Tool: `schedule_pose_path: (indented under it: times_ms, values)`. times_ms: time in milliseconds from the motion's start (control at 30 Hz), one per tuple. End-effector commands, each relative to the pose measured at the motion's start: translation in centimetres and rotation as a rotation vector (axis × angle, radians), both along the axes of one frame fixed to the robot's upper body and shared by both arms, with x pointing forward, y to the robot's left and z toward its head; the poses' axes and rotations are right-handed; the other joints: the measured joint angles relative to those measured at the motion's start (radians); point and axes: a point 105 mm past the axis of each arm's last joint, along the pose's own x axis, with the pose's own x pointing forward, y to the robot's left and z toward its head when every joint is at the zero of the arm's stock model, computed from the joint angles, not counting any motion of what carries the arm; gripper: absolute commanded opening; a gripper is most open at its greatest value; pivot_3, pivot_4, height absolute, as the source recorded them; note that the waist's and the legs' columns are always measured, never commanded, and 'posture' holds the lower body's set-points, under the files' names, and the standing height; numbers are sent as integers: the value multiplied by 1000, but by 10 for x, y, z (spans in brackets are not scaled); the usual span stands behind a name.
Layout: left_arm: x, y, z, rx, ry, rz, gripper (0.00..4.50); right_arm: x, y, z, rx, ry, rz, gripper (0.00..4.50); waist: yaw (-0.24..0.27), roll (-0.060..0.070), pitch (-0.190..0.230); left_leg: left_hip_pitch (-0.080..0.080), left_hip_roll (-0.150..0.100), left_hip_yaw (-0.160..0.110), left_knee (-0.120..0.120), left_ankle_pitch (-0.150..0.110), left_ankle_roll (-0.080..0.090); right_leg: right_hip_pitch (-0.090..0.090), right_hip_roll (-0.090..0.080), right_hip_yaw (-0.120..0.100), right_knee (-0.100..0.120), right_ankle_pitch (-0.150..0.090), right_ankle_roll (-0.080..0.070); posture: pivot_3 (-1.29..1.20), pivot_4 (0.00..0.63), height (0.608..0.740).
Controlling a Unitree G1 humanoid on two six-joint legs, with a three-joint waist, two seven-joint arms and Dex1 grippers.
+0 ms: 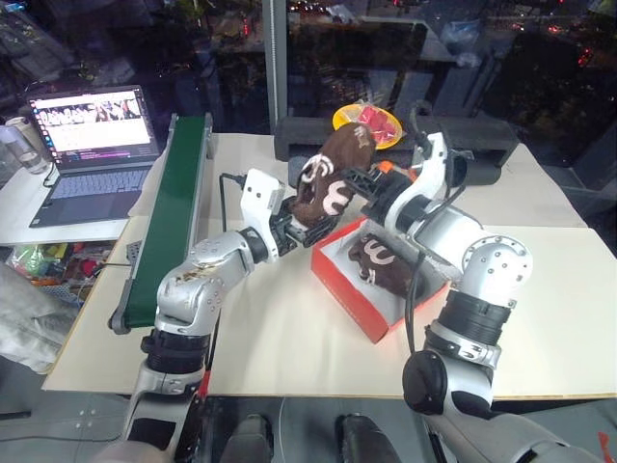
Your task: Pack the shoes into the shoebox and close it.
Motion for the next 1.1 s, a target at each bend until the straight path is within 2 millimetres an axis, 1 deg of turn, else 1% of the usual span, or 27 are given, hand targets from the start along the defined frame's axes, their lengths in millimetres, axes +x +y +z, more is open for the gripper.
schedule_pose_path:
  times_ms: [33,100,133,167,200,333,400,467,533,567,633,667,767,833,867,933,1000,1067,1100]
  values:
    - [-4,13,-9,80,-18,-3,4294,-6,-19,31,-180,-130,-106,836,2,0,0,0,0,0,0,0,0,0,0,0,0,0,0,0,150,740]
    - [-14,18,-18,136,-10,-57,4294,-10,-12,21,-427,-99,-33,836,0,1,1,0,0,1,0,0,0,-1,0,0,0,0,0,0,150,740]
    - [-18,20,-22,161,-6,-83,4294,-12,-11,12,-535,-63,5,836,0,2,1,-1,0,1,-1,0,0,-1,0,0,0,0,0,0,150,740]
    - [-23,21,-27,194,-3,-118,4294,-15,-11,-1,-646,-7,52,836,-2,2,1,-1,0,1,-1,0,0,-1,0,1,0,-1,-1,0,150,740]
    - [-27,21,-30,218,-3,-148,4294,-19,-11,-14,-720,55,111,836,-3,2,1,0,1,2,-1,0,0,-1,0,1,0,-1,-1,0,150,740]
    - [-38,20,-39,276,2,-225,4294,-38,-19,-45,-933,168,265,836,1,2,2,1,1,1,-2,0,0,-1,0,1,0,-2,-4,0,150,740]
    - [-41,22,-43,298,8,-243,4294,-44,-28,-62,-1037,225,304,836,4,2,2,0,1,1,-2,0,0,-1,0,0,-1,-3,-4,0,150,740]
    - [-40,22,-44,301,5,-235,4294,-48,-29,-74,-1082,254,344,836,4,2,2,0,1,1,-2,0,1,0,0,0,-2,-3,-3,0,150,740]
    - [-38,22,-44,301,2,-225,4294,-51,-24,-82,-1081,270,387,836,3,2,2,0,1,1,-2,0,1,-1,0,1,-2,-3,-3,0,150,740]
    - [-38,22,-44,305,-1,-221,4294,-52,-21,-90,-1095,286,409,836,2,2,2,0,1,1,-1,0,1,-1,0,1,-2,-3,-3,0,150,740]
    - [-37,22,-45,304,-2,-215,4294,-53,-17,-110,-1138,329,444,836,1,2,2,0,1,2,-1,0,1,-1,0,1,-1,-3,-3,0,150,740]
    - [-37,21,-45,303,-2,-217,4294,-52,-15,-125,-1153,355,458,836,1,2,2,1,2,1,-1,0,1,0,1,0,-1,-3,-3,0,150,740]
    - [-38,17,-46,297,-3,-226,4294,-41,-16,-164,-1266,416,459,836,2,2,2,1,1,1,-1,0,1,0,1,0,-1,-3,-3,0,150,740]
    - [-38,16,-46,297,-3,-228,4294,-35,-17,-182,-1347,431,476,836,6,2,2,0,1,1,-1,0,1,0,0,0,-1,-3,-3,0,150,740]
    - [-37,16,-46,297,-3,-228,4294,-32,-13,-191,-1350,438,498,836,7,1,1,0,0,1,-1,0,1,0,0,0,-1,-3,-3,0,150,740]
    - [-36,16,-46,296,-5,-227,4294,-25,-11,-200,-1374,446,502,836,6,-5,-3,2,1,1,0,0,1,2,0,-1,-1,-3,-3,0,150,740]
    - [-35,16,-46,297,-8,-226,4294,-17,-11,-201,-1382,438,480,836,0,-11,-7,4,2,1,1,0,1,4,0,-1,-1,-2,-3,0,150,740]
    - [-34,16,-45,298,-14,-221,4294,-11,-5,-192,-1347,395,452,836,-3,-12,-7,9,3,2,2,0,0,9,0,-1,-1,-2,-3,0,150,740]
    - [-34,16,-45,298,-15,-219,4311,-9,-2,-185,-1314,374,438,1151,-4,-12,-7,14,3,2,2,0,0,14,0,-1,-2,-2,-4,0,150,740]
